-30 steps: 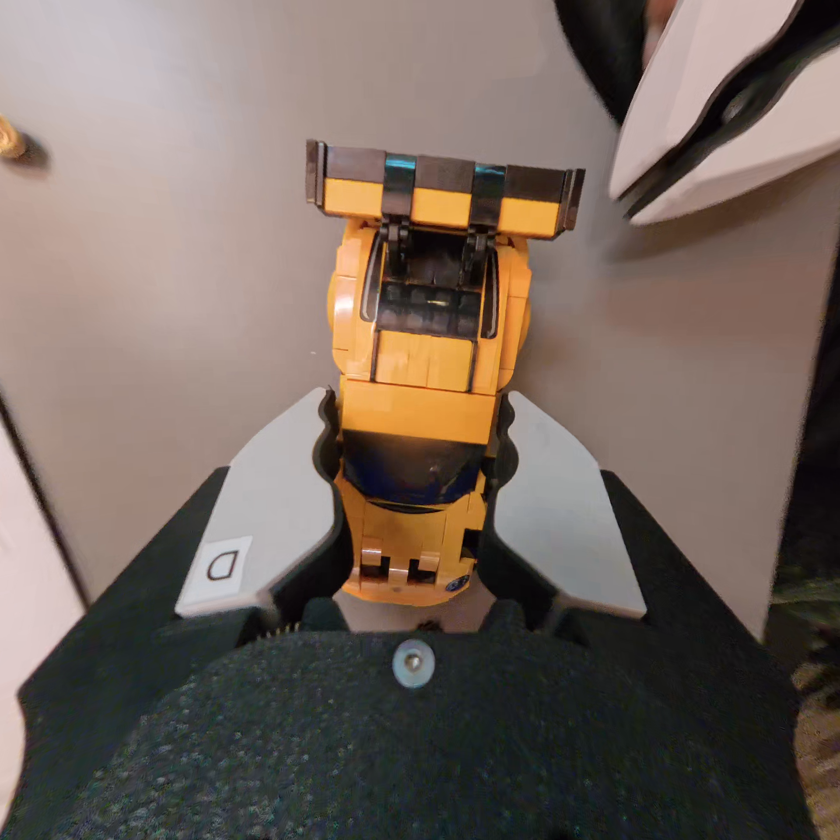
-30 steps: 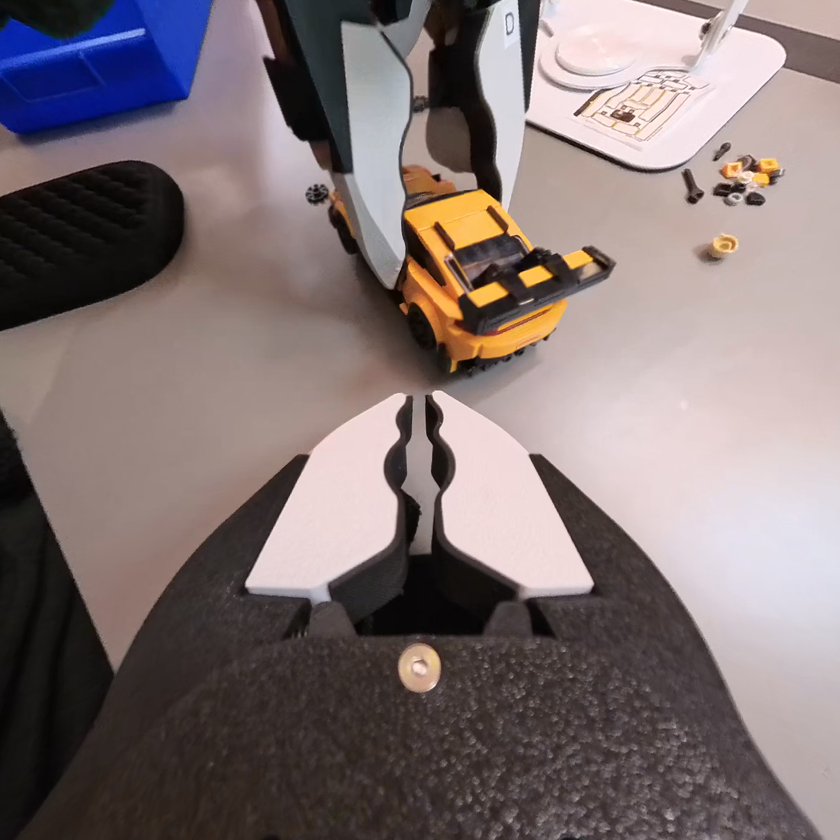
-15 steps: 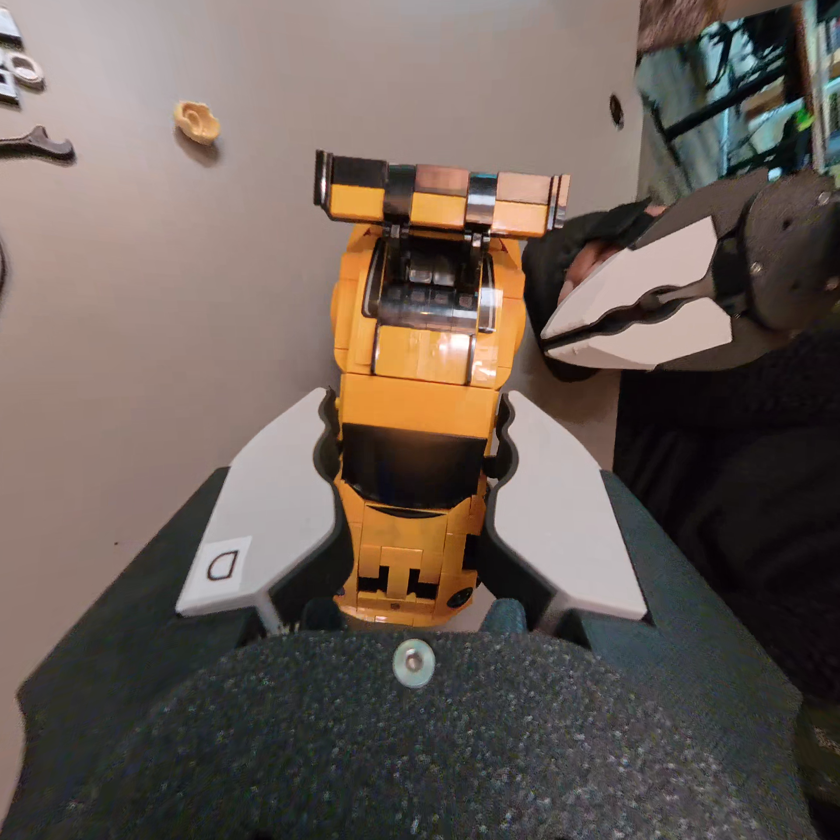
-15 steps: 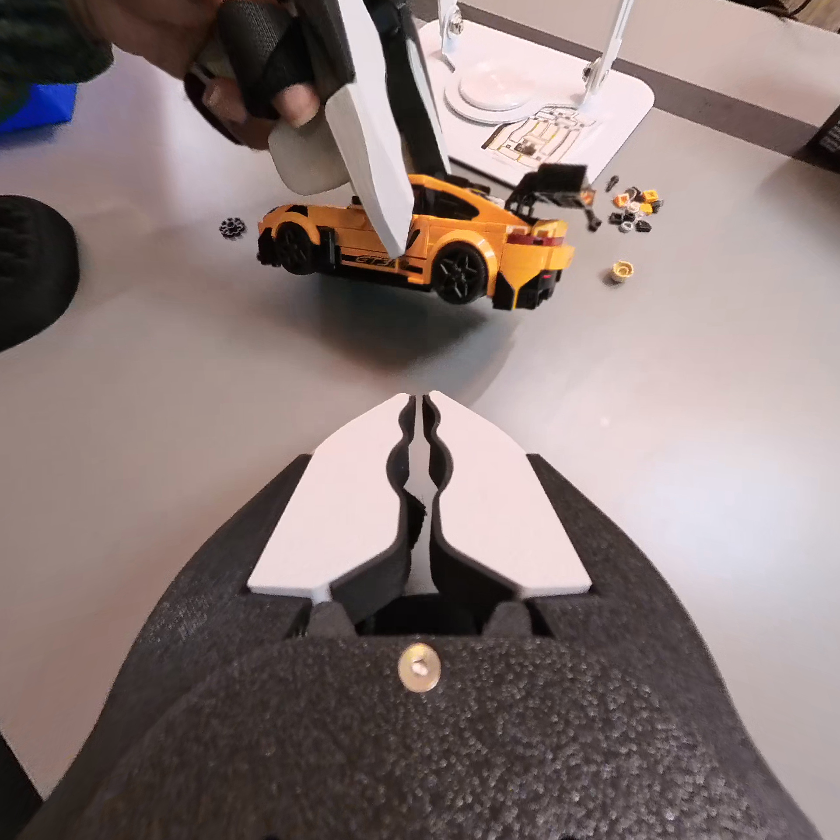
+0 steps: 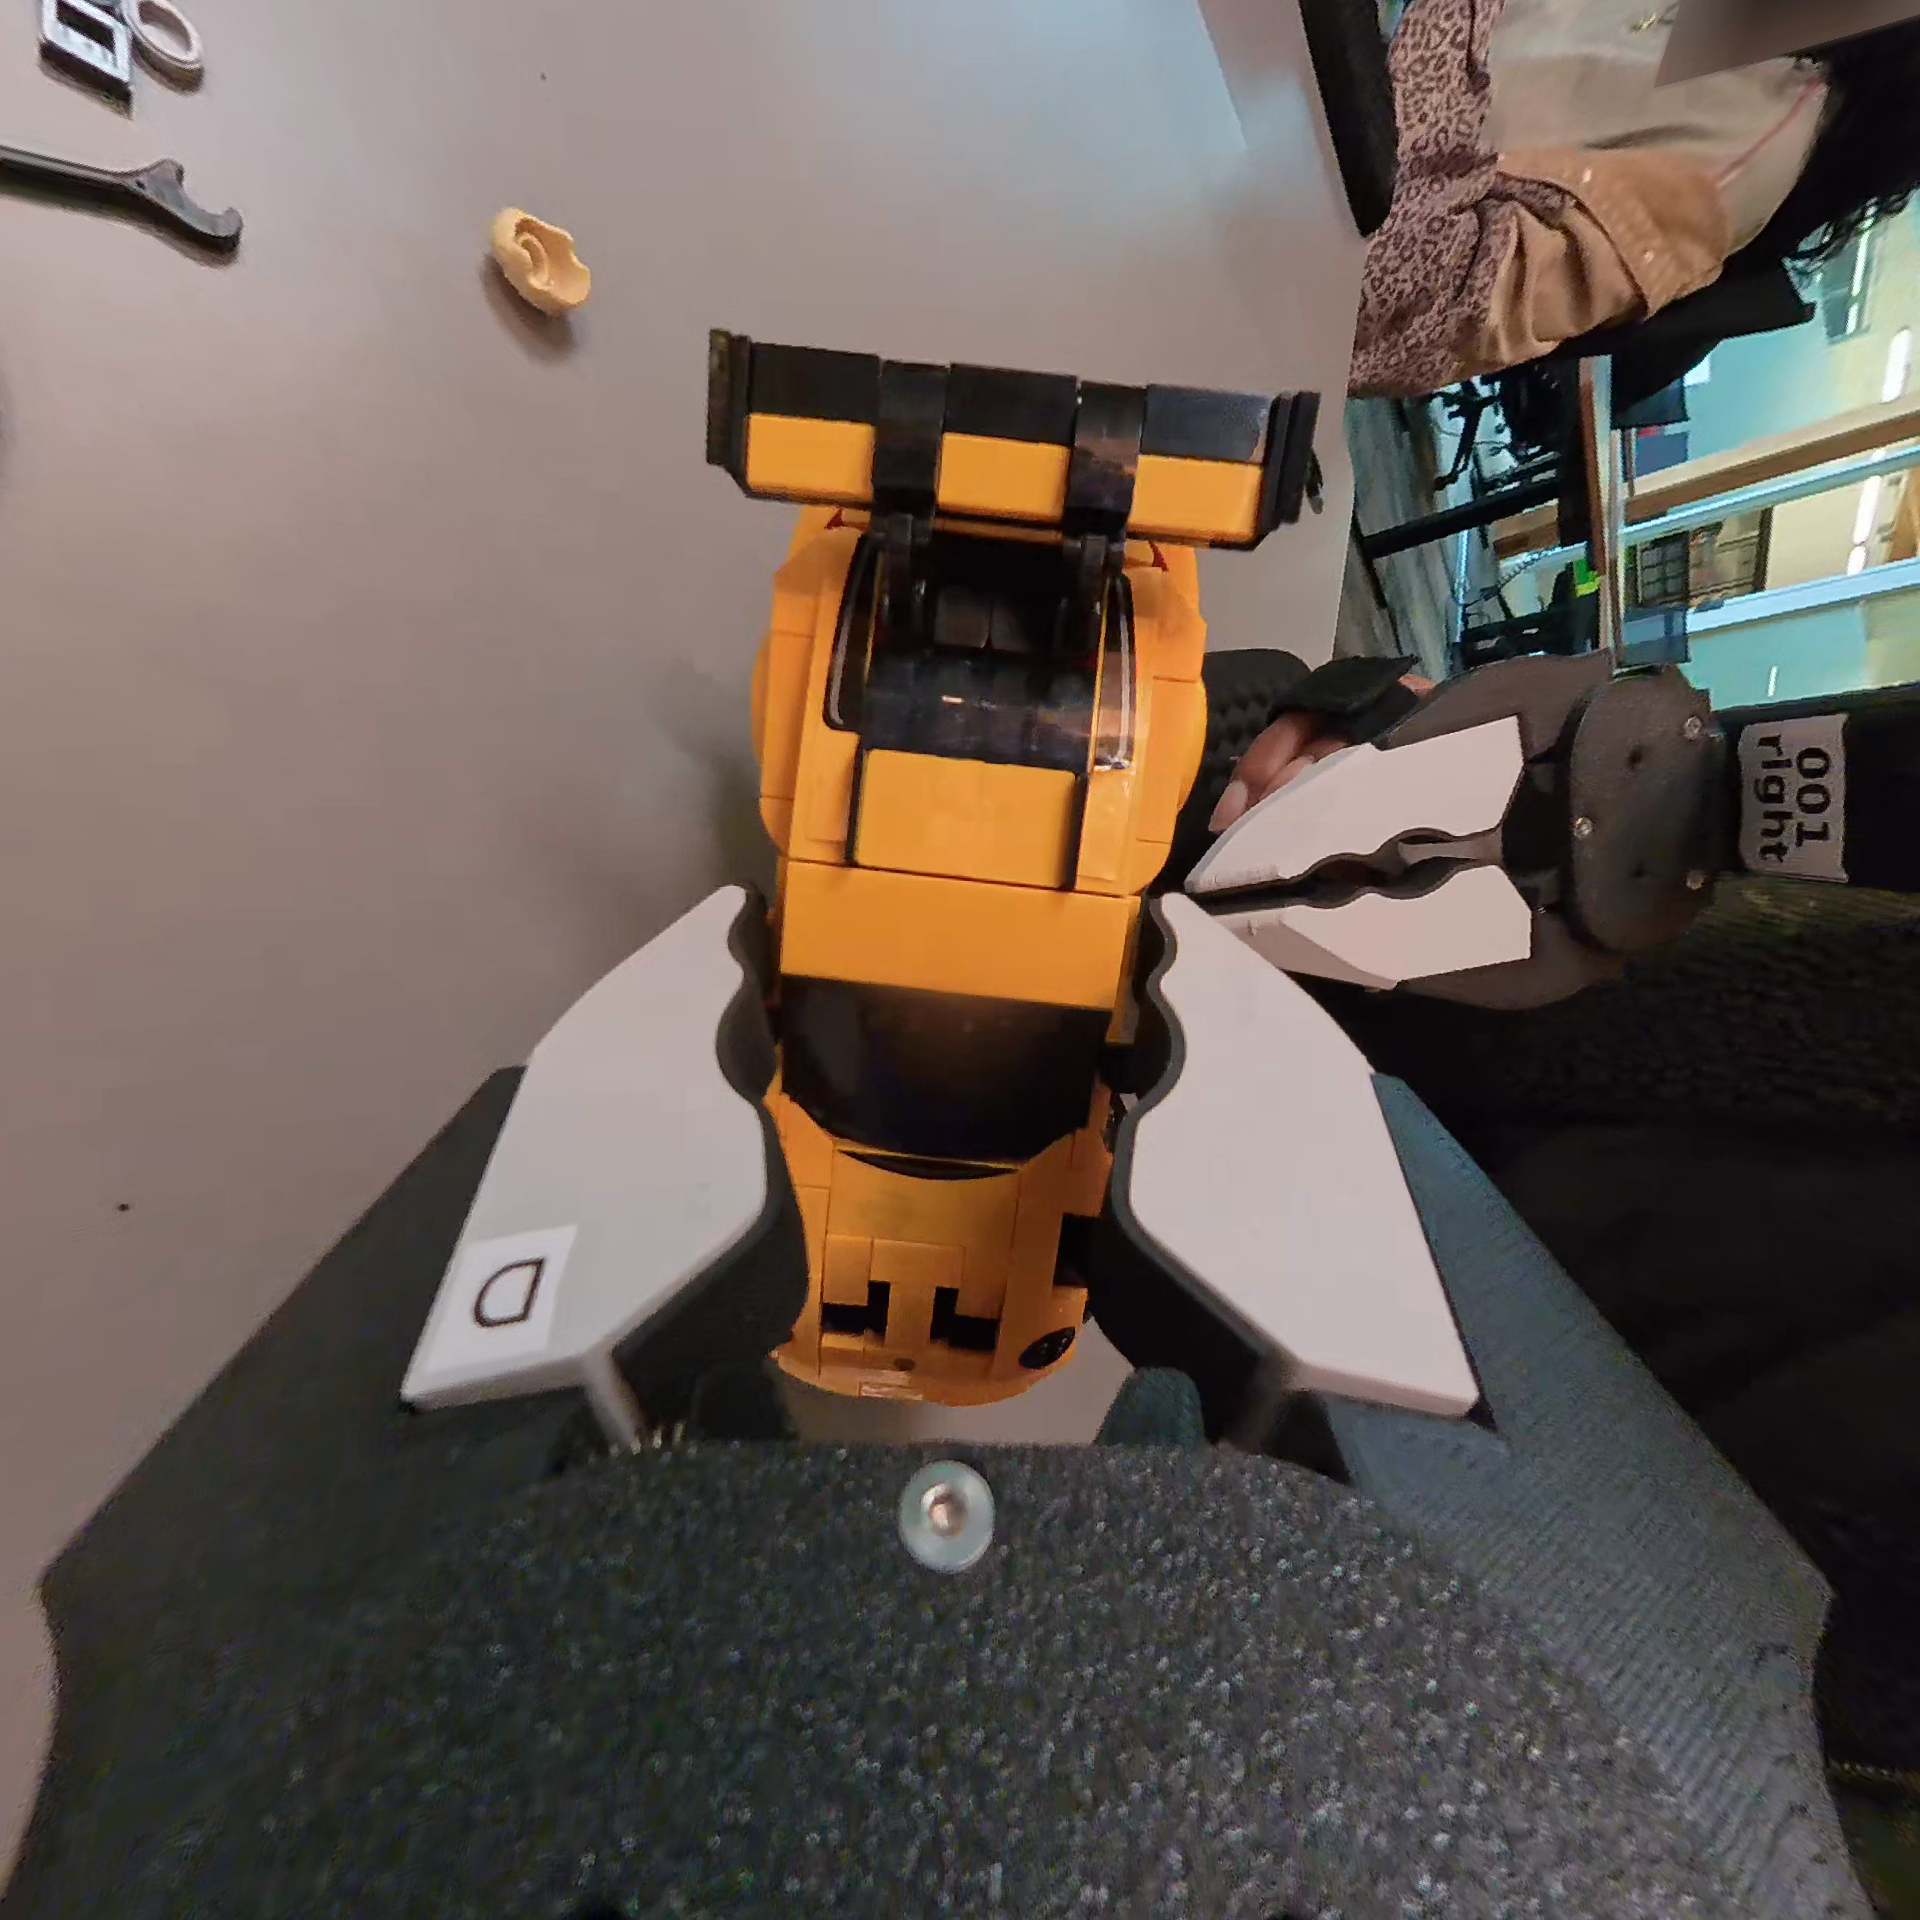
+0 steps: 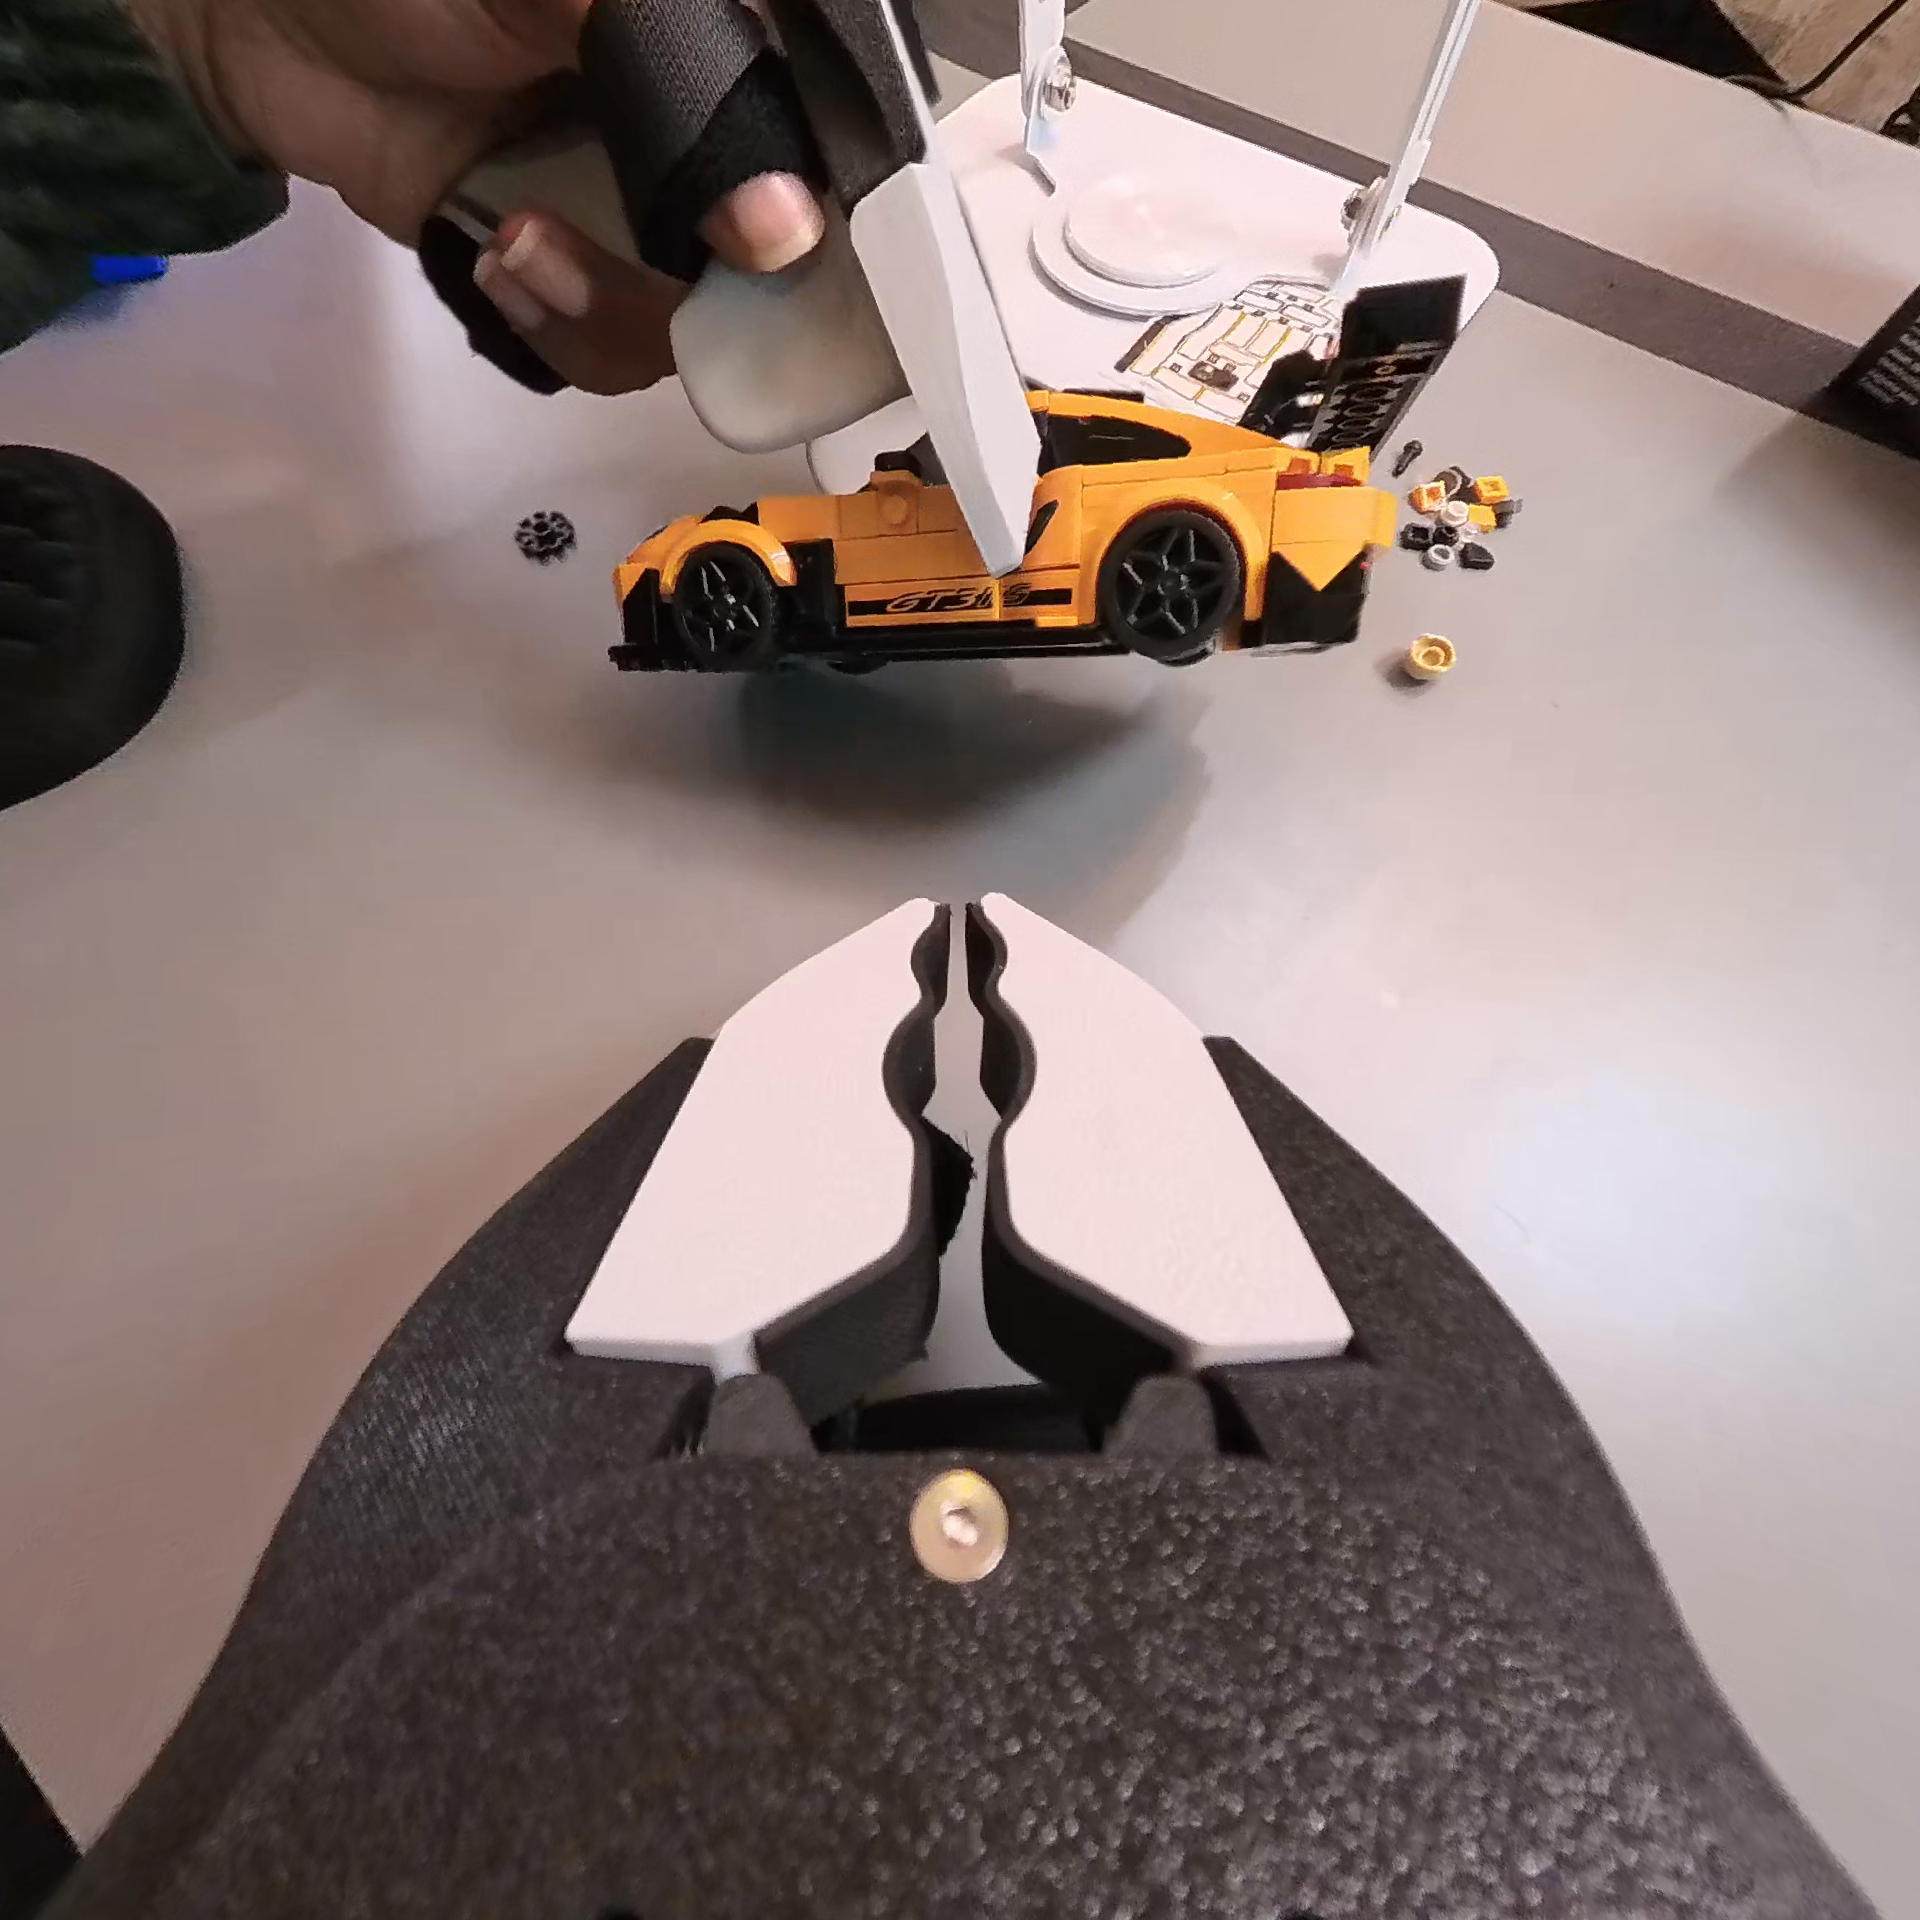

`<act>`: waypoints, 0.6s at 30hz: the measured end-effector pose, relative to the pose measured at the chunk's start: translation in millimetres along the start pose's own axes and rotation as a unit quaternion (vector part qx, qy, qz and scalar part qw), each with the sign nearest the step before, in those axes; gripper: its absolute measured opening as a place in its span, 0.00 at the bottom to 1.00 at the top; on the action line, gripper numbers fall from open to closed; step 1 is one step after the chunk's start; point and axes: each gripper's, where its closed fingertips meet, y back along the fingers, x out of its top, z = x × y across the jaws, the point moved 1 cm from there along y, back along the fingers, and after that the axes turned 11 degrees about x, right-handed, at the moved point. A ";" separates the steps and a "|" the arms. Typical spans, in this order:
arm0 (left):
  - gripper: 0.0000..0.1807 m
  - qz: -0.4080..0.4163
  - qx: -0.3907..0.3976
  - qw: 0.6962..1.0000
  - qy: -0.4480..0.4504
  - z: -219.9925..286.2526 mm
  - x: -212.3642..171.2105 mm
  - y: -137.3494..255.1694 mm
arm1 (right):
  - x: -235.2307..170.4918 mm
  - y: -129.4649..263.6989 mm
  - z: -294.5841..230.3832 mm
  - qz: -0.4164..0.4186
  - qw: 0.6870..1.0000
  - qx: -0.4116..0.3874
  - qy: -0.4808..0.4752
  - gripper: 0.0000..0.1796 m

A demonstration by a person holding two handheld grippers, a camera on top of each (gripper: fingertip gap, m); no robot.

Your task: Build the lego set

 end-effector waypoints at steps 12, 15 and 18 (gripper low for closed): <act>0.37 -0.003 0.006 1.000 0.021 6.7 -1.9 -0.8 | 0.0 -1.0 -2.3 -0.001 1.000 0.002 0.003 0.02; 0.37 -0.012 0.047 0.999 -0.011 7.4 -3.0 1.4 | -0.2 -1.4 -1.8 -0.001 1.000 0.001 0.002 0.02; 0.37 -0.023 0.085 0.996 -0.030 9.4 -3.4 2.5 | 0.2 -1.9 -1.8 0.001 1.000 0.000 0.001 0.02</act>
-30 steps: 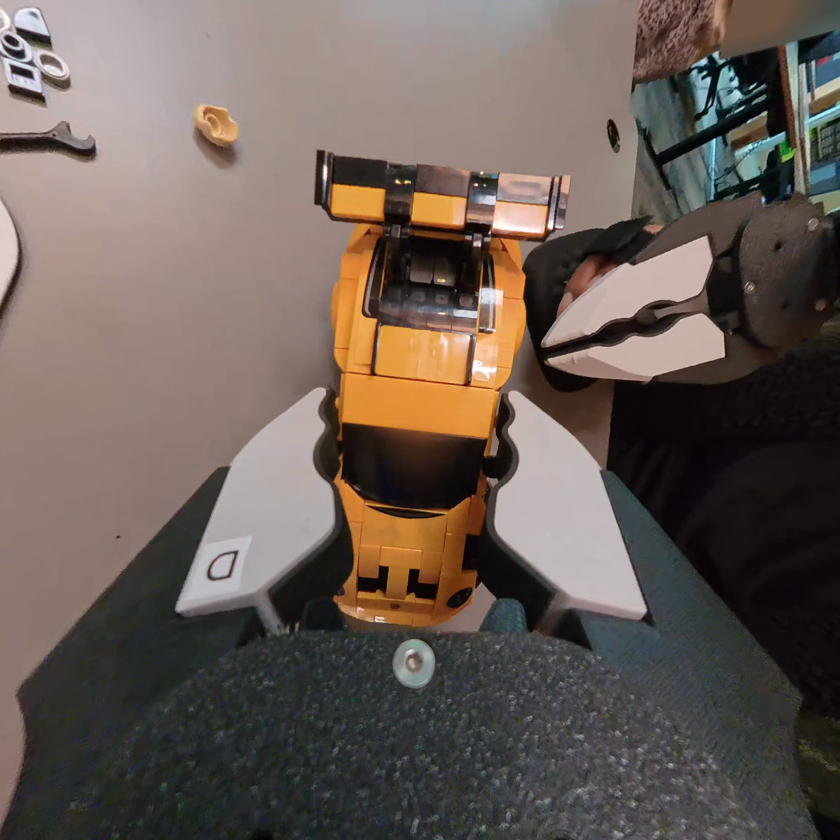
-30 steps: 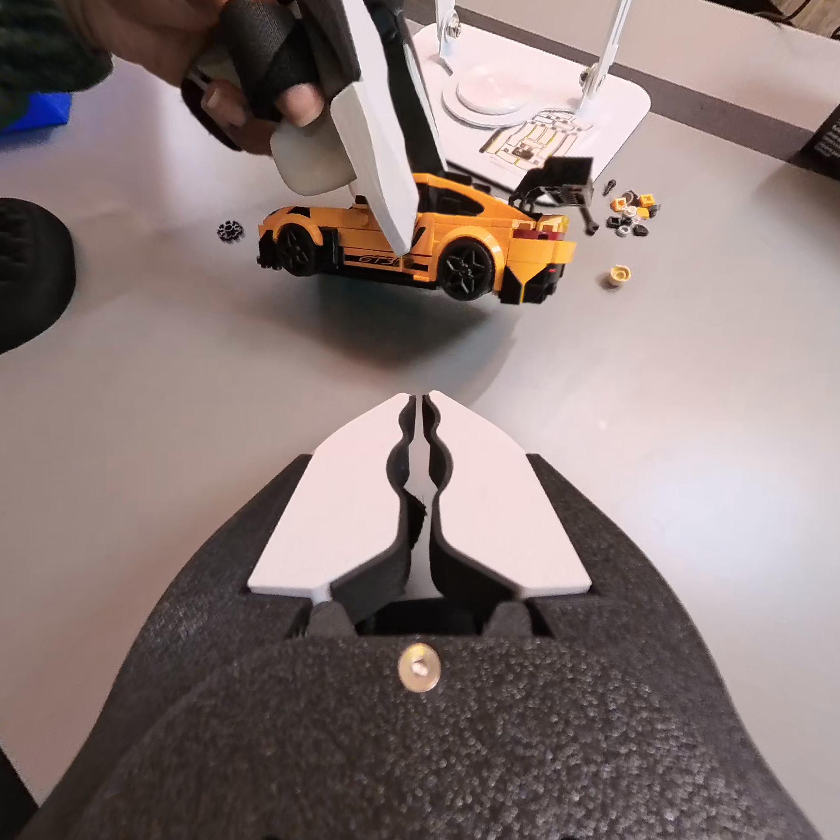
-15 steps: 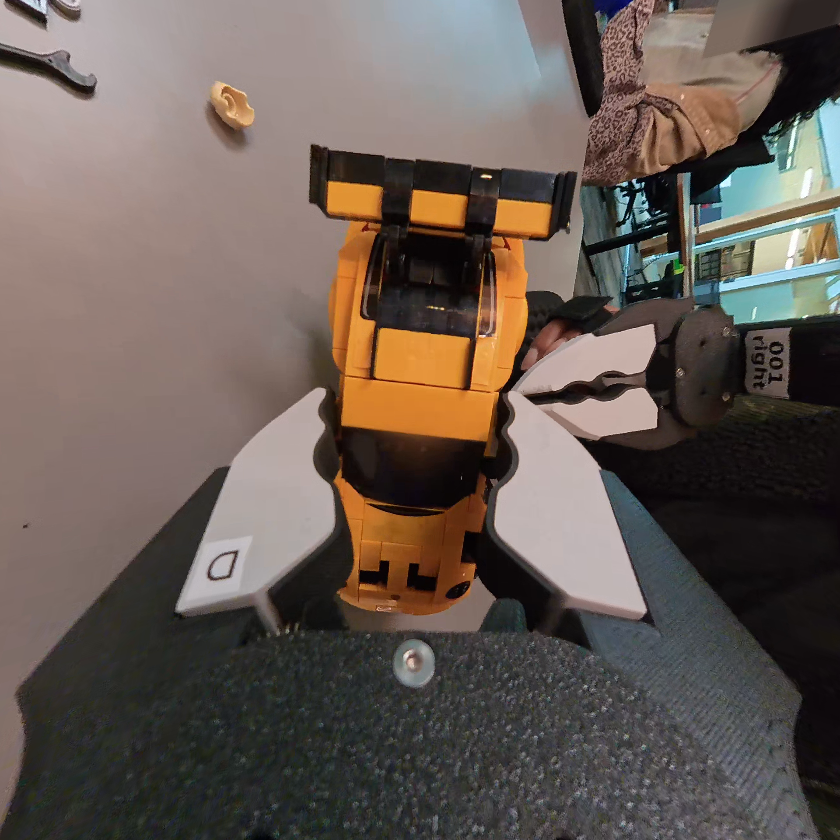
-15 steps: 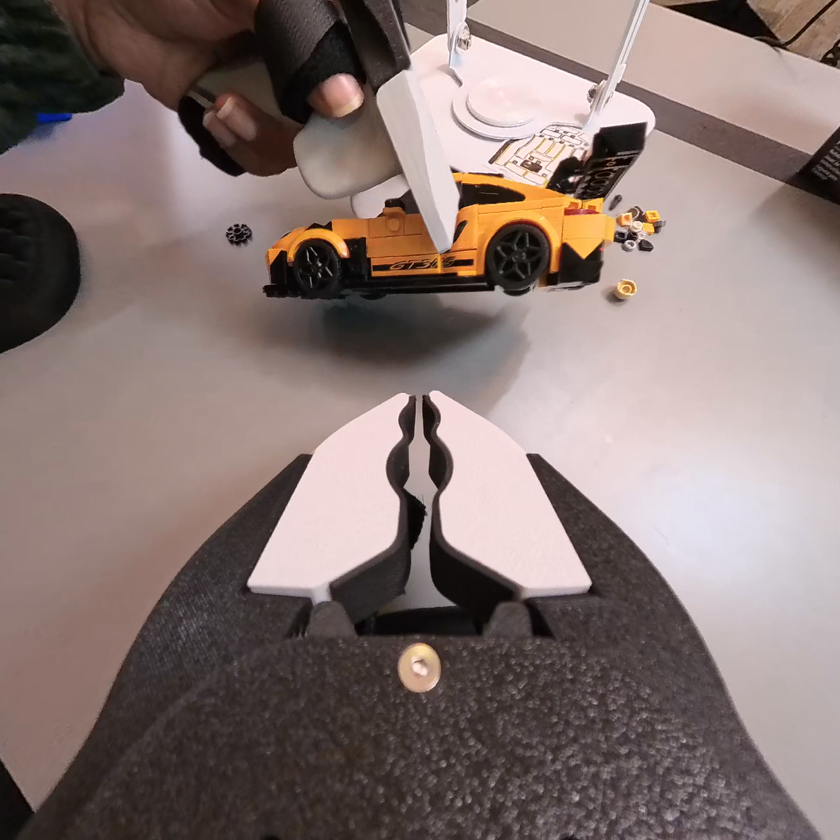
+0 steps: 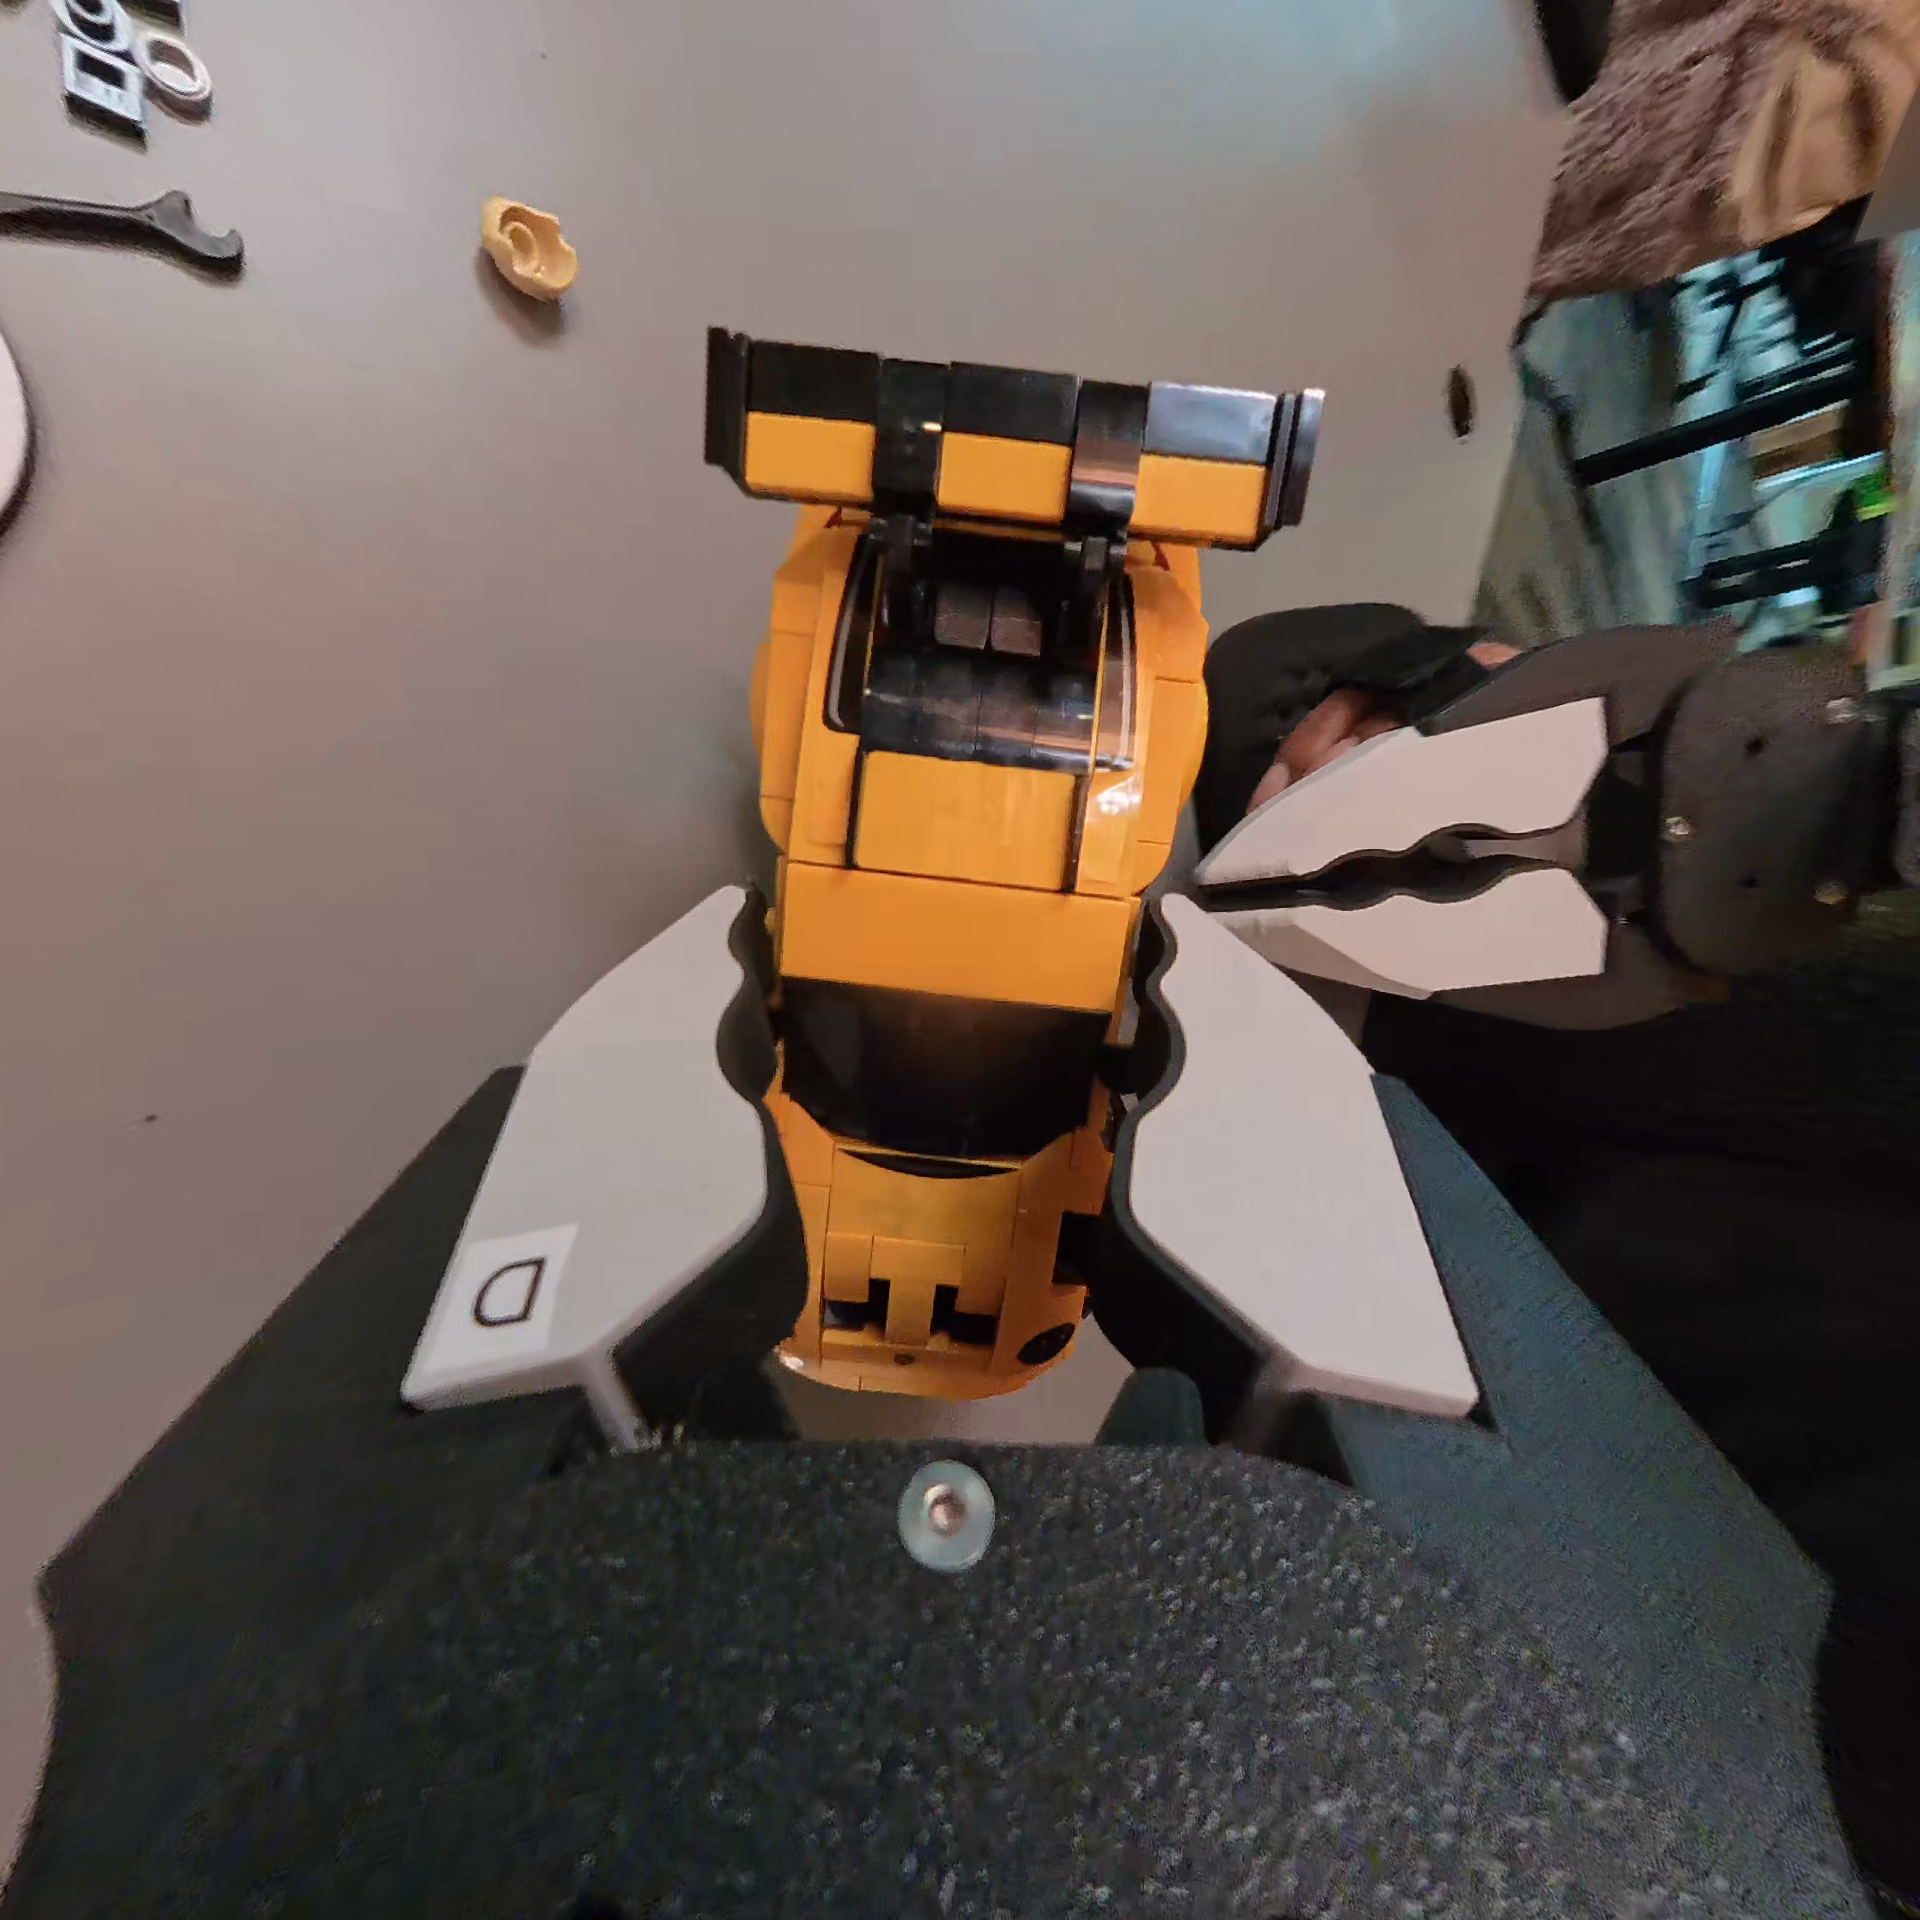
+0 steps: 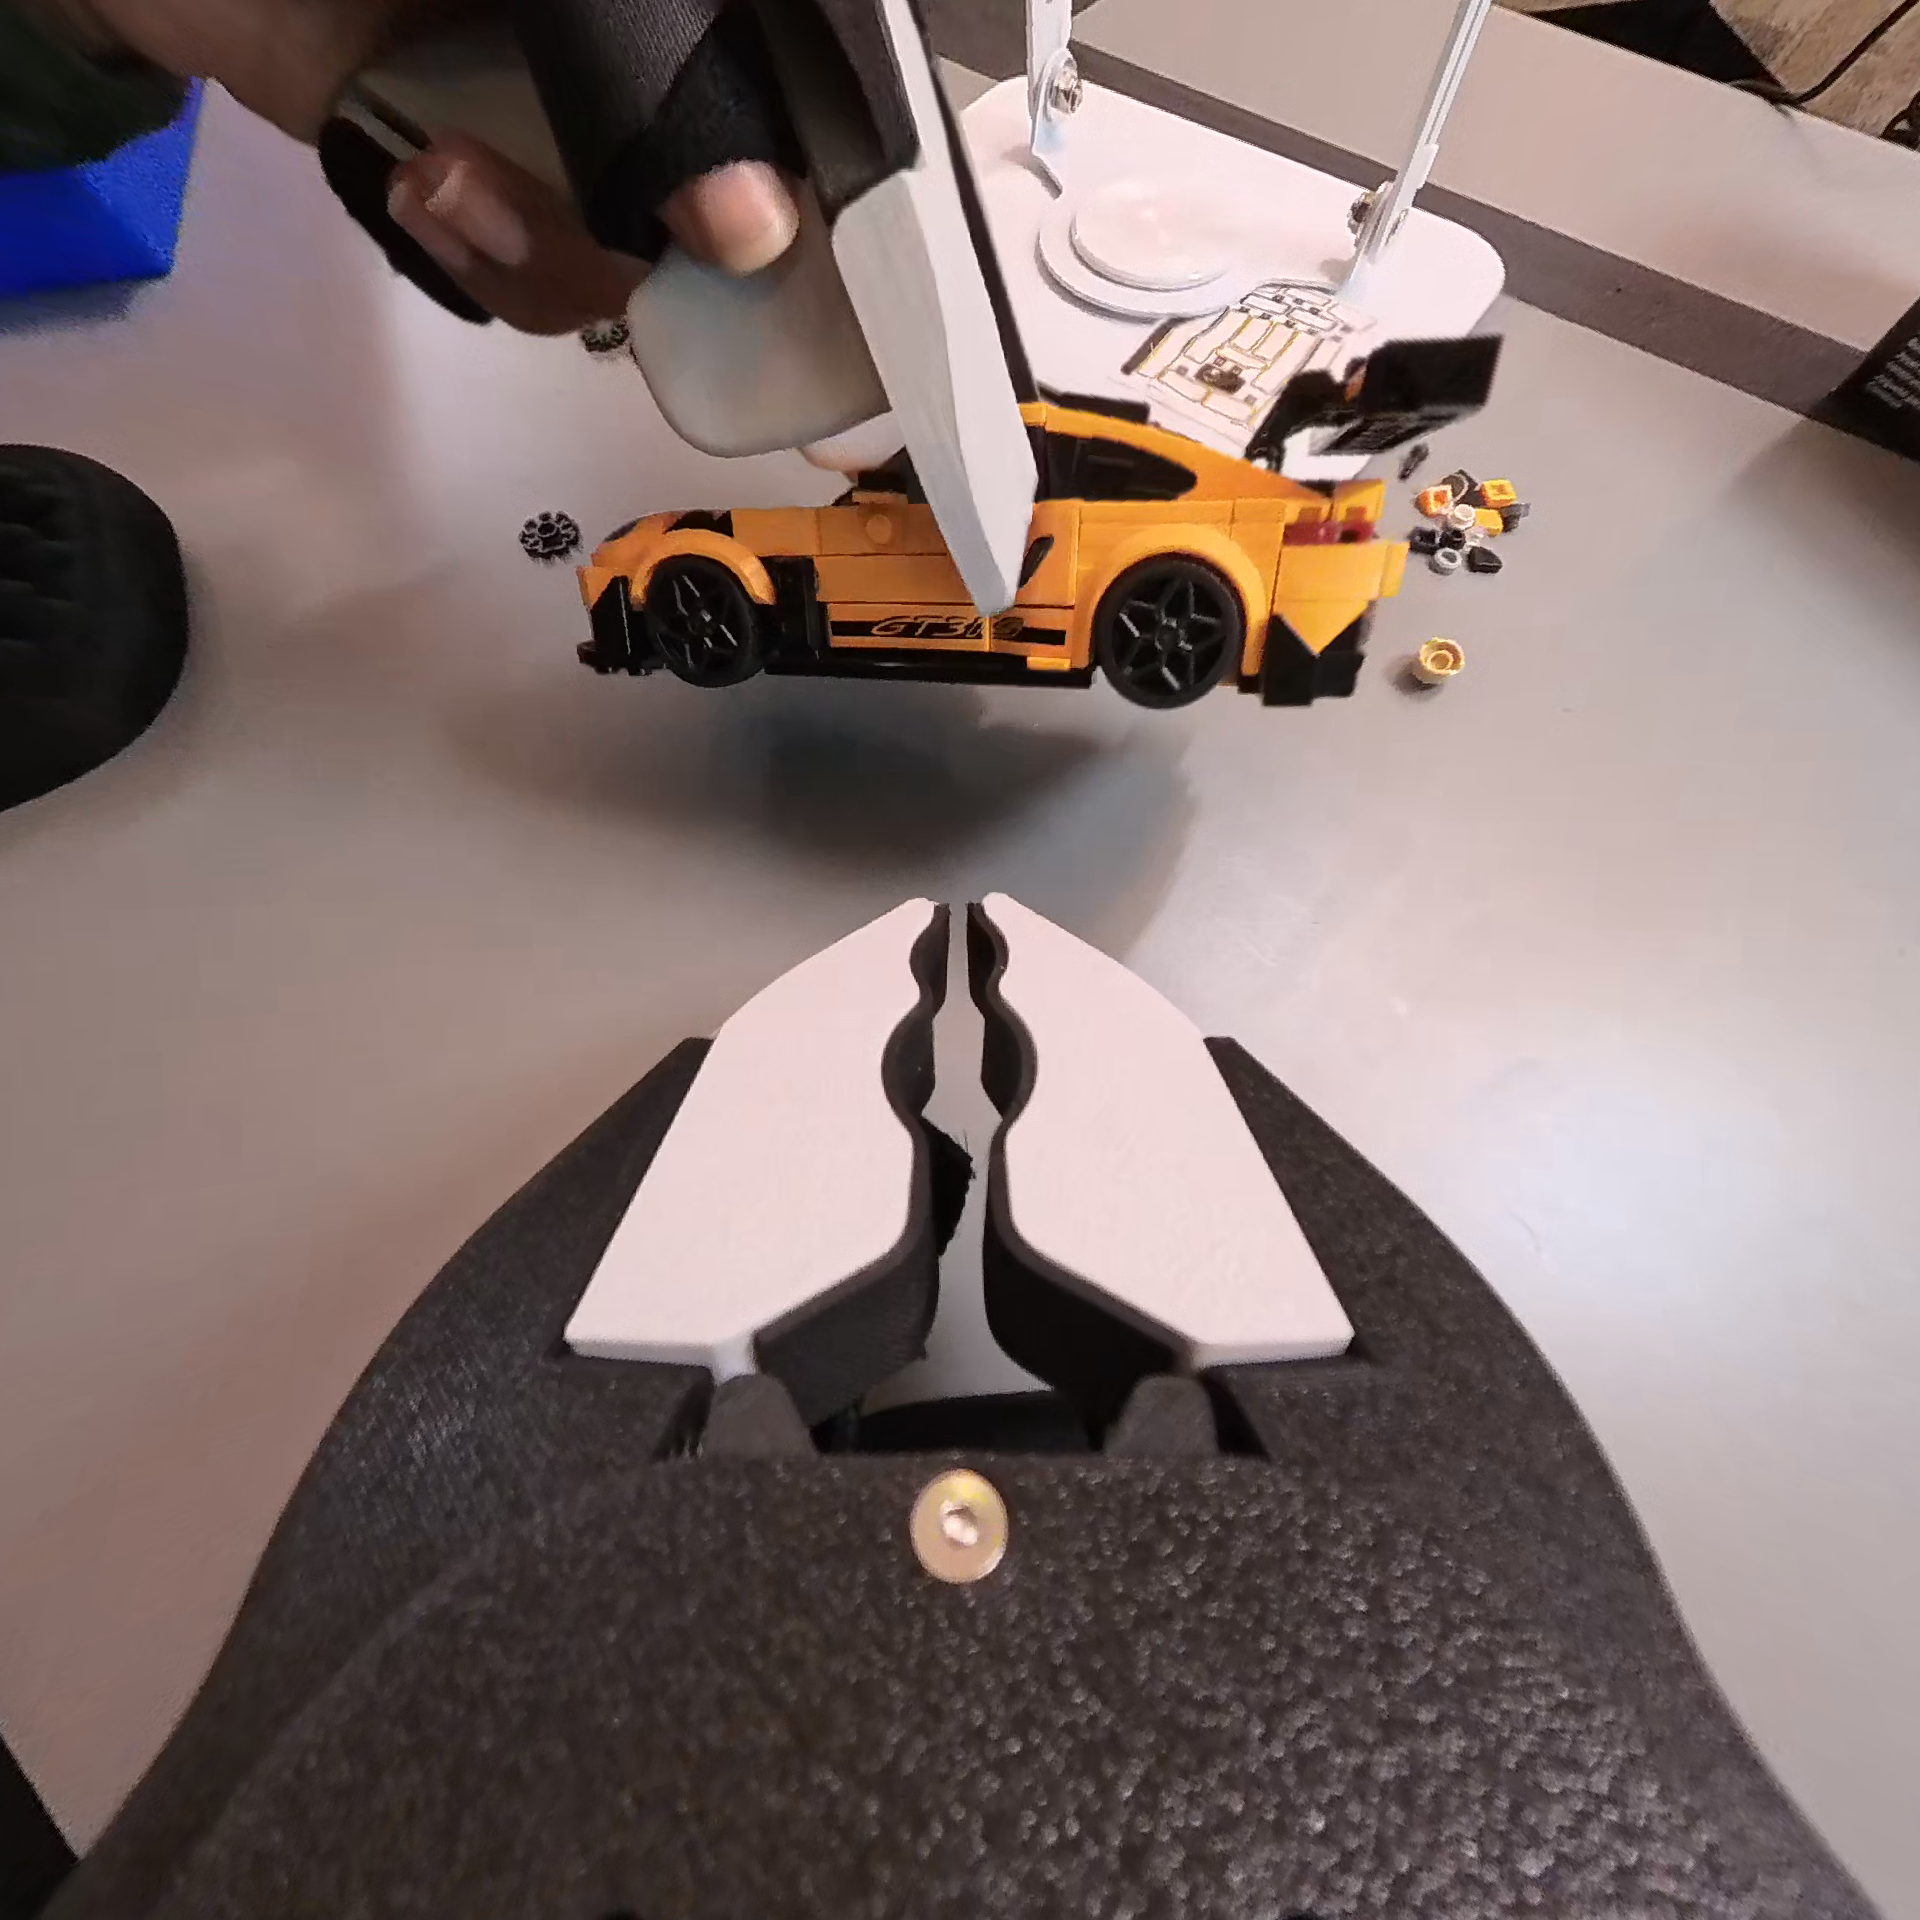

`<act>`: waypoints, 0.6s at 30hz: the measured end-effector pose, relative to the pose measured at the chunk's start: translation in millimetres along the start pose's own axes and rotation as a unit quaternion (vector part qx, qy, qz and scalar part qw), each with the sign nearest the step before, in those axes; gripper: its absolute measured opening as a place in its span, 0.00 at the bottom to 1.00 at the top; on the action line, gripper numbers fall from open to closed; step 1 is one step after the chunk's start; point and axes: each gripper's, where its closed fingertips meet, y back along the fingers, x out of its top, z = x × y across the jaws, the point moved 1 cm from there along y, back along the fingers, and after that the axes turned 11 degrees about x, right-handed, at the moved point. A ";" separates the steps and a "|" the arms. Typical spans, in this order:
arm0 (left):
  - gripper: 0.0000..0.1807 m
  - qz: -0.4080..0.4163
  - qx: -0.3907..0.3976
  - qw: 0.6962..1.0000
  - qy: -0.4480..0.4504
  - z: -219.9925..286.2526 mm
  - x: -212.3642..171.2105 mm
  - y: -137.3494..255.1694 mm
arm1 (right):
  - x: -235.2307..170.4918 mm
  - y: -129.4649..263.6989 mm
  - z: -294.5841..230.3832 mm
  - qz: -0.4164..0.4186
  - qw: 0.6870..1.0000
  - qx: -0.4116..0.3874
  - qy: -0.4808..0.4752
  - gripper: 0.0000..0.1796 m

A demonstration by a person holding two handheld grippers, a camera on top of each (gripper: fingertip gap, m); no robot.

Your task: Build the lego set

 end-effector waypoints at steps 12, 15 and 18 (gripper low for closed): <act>0.37 -0.059 0.284 0.928 -0.233 -38.5 -11.9 -20.9 | -3.1 1.4 1.1 0.000 1.000 0.001 -0.001 0.02; 0.37 -0.050 0.281 0.926 -0.249 -33.0 -3.3 -31.0 | -2.9 3.5 0.8 0.001 1.000 0.001 0.000 0.02; 0.37 -0.038 0.277 0.924 -0.261 -25.4 11.6 -42.6 | -3.2 8.2 1.5 0.005 1.000 0.001 -0.002 0.02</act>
